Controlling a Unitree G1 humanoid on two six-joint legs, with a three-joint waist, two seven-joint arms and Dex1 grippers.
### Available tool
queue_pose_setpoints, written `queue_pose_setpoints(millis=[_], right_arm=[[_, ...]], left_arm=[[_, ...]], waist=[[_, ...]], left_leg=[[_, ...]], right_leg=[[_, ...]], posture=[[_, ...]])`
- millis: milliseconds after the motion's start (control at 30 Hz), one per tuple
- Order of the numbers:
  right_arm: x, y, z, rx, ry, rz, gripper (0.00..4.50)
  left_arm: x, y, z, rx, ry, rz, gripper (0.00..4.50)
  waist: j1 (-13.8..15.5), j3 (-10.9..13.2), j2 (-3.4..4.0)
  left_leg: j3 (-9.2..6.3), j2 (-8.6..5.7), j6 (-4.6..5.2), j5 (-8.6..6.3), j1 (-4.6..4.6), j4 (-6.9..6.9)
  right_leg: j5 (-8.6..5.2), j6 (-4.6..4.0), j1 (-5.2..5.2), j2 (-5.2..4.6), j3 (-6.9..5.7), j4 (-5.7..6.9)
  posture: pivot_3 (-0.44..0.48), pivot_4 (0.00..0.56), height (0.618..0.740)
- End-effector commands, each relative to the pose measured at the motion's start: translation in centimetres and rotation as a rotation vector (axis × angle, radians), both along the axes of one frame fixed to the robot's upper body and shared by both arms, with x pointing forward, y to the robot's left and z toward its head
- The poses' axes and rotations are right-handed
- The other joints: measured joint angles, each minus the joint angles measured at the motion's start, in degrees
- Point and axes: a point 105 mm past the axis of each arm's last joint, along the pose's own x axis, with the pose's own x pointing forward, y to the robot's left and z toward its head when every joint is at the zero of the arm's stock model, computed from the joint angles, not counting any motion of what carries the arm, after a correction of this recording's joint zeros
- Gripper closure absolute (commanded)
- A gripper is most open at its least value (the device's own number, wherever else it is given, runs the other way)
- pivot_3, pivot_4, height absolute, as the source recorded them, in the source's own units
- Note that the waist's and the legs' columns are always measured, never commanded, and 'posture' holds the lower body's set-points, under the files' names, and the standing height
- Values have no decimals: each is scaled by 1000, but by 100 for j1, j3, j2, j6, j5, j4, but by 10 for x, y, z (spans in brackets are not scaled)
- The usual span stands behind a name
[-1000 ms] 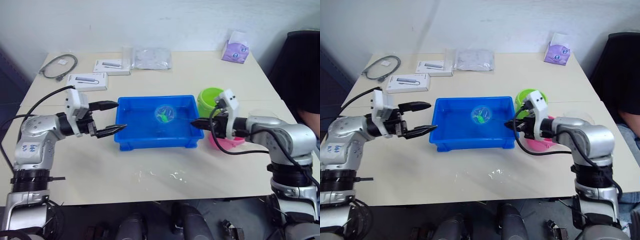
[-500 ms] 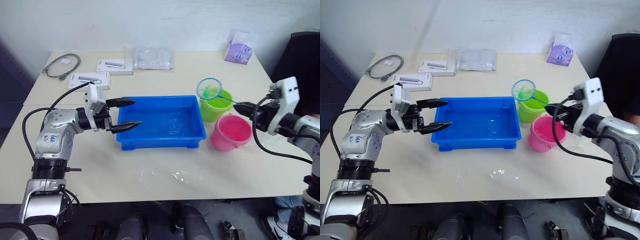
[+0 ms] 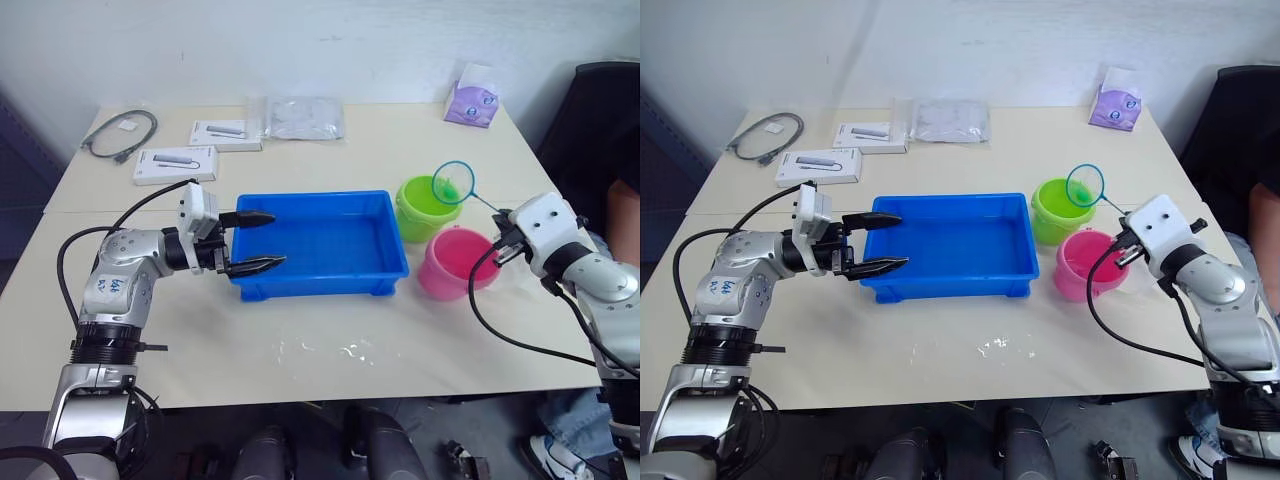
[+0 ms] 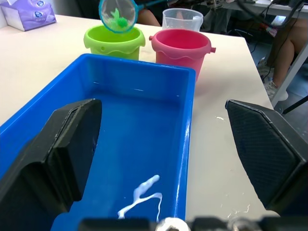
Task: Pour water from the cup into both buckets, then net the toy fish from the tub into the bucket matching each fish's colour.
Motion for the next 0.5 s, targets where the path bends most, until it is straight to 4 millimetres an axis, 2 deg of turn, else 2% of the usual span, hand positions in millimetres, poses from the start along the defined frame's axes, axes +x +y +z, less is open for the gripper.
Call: queue_pose_setpoints(millis=[33, 133, 233, 333, 367, 433, 500], right_arm=[[-3, 4, 19, -178, -159, 21, 4500], [-1, 7, 20, -285, -192, 41, 4500], [0, 9, 15, -504, -207, 78, 4500], [0, 7, 12, -524, -208, 91, 4500], [-1, 6, 13, -504, -214, 88, 4500], [-4, 12, 27, -209, -225, 110, 4500], [-8, 24, 33, 55, -182, 192, 4500]], left_arm=[[-4, 0, 10, 14, -65, -7, 75], [-4, 0, 9, 13, -69, -6, 75], [-4, -1, 9, 11, -77, -4, 75], [-3, -1, 9, 10, -85, -1, 75], [-2, -1, 9, 6, -86, 4, 75], [-3, 3, 13, -26, -86, 2, 75], [-7, 6, 21, -72, -97, -22, 75]], waist=[[4, 0, 0], [4, 0, 0], [3, 1, 1], [0, 1, 1], [1, 1, 1], [3, 1, 1], [-4, 1, 1]], left_leg=[[0, 0, 0, 0, 0, 0], [0, 1, -1, 1, 1, 1], [0, 0, -1, 1, 1, 3], [0, 3, -1, 1, 3, 3], [-1, 4, -2, 1, 3, 3], [-1, 4, -3, 2, 3, 2], [-5, 6, -4, 3, 3, 5]], right_leg=[[0, 0, 0, 0, -1, 0], [0, 0, 2, -1, 0, 0], [0, 0, 2, -2, 1, 1], [0, 0, 4, -1, 1, 0], [0, 0, 4, 0, 1, 0], [0, 0, 5, 1, 1, 0], [0, 0, 9, 6, -2, -1]], posture=[[0, 150, 740], [0, 150, 740], [0, 150, 740], [0, 150, 740], [0, 150, 740], [0, 150, 740], [0, 150, 740]])
